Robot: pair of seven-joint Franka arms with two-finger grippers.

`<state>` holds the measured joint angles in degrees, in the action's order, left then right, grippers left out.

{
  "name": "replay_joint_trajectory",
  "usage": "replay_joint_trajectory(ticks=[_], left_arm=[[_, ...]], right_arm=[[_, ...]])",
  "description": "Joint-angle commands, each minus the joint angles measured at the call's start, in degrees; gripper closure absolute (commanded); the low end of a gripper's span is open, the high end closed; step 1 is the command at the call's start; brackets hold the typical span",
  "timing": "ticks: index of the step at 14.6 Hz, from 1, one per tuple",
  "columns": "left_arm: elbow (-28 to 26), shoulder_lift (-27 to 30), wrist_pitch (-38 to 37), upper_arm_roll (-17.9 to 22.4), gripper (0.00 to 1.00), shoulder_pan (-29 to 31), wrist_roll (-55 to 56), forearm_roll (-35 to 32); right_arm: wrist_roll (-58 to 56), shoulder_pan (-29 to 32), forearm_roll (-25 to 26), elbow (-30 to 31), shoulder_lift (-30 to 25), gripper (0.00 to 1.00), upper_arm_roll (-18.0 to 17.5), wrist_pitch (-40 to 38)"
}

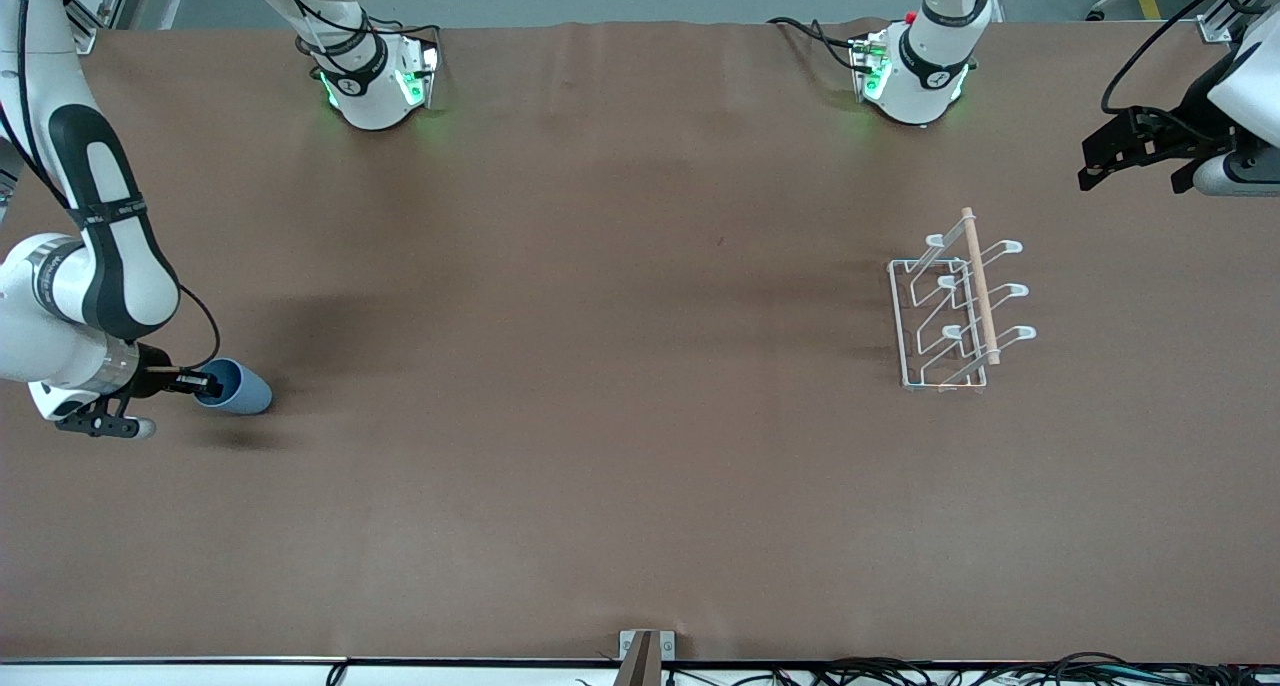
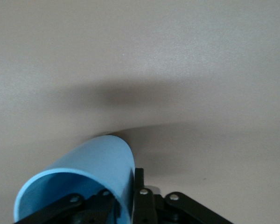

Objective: Hang cup on cup holder
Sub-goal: 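Lift the blue cup with the right gripper while the left gripper approaches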

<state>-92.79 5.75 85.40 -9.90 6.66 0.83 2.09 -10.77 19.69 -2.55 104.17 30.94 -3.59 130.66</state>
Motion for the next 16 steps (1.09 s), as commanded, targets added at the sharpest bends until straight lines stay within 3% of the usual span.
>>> replay_joint_trajectory(ticks=[1, 5, 10, 16], left_arm=[[1.12, -1.53, 0.38, -0.04, 0.0, 0.29, -0.92, 1.07], [1.2, -2.41, 0.39, -0.12, 0.0, 0.02, -0.83, 0.9], [1.12, -2.85, -0.14, -0.47, 0.0, -0.41, -0.83, 1.07], [2.43, -3.12, -0.14, -3.72, 0.0, -0.77, -0.65, 0.72]], right_arm=[[0.04, -0.09, -1.15, -0.1, -2.19, 0.99, -0.63, -3.29], [1.62, -2.98, -1.58, -0.19, -9.39, 0.98, -2.65, -10.06], [1.8, -8.07, -12.81, -1.77, -16.07, 0.99, -5.29, -21.57], [3.82, -13.97, -33.27, -2.22, -21.62, 0.99, -5.29, -32.21]])
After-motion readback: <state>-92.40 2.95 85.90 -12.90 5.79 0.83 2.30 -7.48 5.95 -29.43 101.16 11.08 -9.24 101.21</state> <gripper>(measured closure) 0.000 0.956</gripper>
